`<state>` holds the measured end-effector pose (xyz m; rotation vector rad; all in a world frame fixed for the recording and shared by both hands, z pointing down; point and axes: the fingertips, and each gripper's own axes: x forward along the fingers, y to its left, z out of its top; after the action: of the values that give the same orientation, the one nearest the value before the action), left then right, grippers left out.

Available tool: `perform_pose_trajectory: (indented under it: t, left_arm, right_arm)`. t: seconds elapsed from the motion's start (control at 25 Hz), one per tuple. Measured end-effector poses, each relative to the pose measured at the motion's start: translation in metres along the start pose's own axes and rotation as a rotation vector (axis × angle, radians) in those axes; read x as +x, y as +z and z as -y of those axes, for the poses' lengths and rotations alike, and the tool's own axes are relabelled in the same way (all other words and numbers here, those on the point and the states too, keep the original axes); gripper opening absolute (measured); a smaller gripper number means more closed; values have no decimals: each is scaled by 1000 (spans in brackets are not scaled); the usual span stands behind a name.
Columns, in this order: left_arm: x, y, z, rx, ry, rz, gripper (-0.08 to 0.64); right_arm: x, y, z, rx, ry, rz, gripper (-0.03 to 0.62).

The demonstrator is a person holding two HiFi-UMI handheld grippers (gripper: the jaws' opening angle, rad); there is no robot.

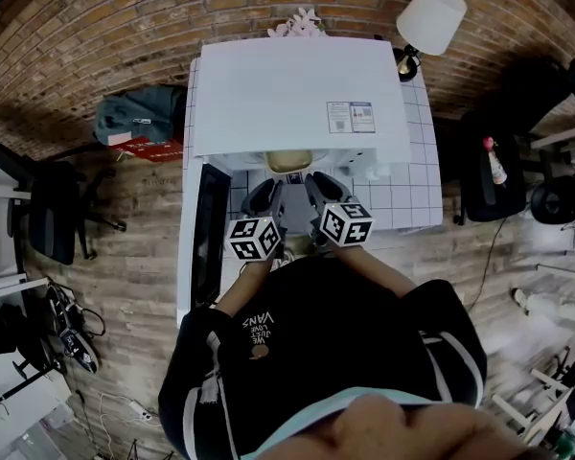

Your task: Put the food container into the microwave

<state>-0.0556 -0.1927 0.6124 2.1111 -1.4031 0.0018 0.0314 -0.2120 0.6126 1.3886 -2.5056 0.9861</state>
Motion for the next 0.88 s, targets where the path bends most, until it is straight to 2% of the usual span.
perform_pose_trajectory:
  t: [0.08, 0.2, 0.88]
  left_arm:
    - [0, 0, 2, 10, -4, -5, 61]
    - [2, -2, 3, 26, -1, -20, 23]
    - [29, 6, -8, 15, 24, -35, 14]
  right_arm:
    - [1, -1, -2, -16, 4, -9, 39]
    - [4, -2, -3, -30, 9, -26, 21]
    - [35, 7, 2, -71, 41, -90, 11]
